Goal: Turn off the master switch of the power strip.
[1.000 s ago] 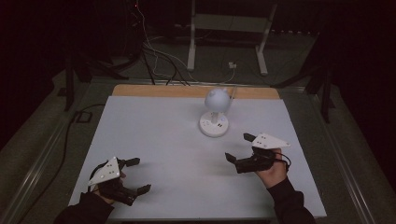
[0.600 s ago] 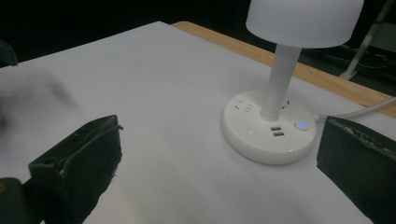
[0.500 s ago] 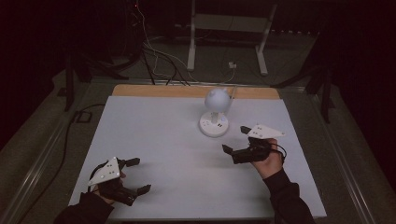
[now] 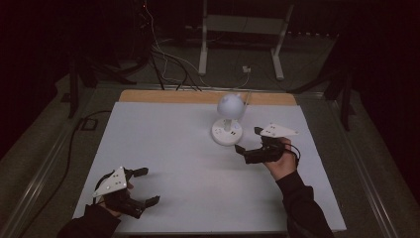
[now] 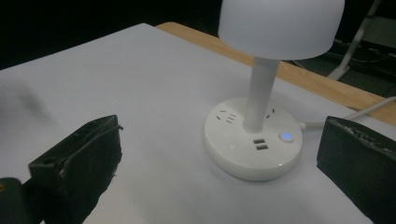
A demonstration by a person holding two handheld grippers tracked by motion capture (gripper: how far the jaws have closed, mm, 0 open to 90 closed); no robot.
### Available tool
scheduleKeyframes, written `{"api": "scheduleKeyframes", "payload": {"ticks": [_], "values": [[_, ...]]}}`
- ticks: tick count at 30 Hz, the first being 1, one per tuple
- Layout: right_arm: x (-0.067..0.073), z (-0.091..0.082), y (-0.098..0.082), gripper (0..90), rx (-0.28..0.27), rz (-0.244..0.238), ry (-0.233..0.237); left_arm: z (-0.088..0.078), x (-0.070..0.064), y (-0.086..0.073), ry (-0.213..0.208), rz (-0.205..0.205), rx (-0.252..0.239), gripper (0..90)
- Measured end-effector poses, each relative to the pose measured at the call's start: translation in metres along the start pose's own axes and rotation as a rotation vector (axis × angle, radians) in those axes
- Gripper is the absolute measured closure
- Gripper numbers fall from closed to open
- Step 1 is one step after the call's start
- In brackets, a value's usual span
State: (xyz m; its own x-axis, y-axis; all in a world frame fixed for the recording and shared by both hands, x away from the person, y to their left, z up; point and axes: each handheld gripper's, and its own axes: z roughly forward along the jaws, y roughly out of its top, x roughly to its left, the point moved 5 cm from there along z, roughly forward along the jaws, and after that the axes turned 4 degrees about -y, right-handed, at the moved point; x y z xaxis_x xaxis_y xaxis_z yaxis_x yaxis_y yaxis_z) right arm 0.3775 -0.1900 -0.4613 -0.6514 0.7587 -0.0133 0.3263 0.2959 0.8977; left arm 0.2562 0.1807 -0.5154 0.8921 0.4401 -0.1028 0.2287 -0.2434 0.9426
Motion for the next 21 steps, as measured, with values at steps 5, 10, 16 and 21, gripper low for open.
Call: {"api": "scheduleKeyframes", "payload": {"ticks": [5, 10, 16, 21], "values": [[-0.007, 0.008, -0.001, 0.0, 0.014, 0.011, -0.007, 0.000, 0.000, 0.000, 0.000, -0.001, -0.003, 0.4], [-0.012, 0.017, -0.004, 0.0, 0.031, 0.003, -0.010, 0.000, 0.000, 0.000, 0.000, 0.001, -0.002, 0.4], [-0.017, 0.026, -0.006, 0.0, 0.052, 0.011, -0.016, 0.000, 0.000, 0.000, 0.000, 0.000, -0.001, 0.4], [-0.023, 0.037, -0.011, 0.0, 0.086, 0.043, -0.007, -0.001, 0.000, 0.000, 0.001, 0.004, 0.000, 0.3]]}}
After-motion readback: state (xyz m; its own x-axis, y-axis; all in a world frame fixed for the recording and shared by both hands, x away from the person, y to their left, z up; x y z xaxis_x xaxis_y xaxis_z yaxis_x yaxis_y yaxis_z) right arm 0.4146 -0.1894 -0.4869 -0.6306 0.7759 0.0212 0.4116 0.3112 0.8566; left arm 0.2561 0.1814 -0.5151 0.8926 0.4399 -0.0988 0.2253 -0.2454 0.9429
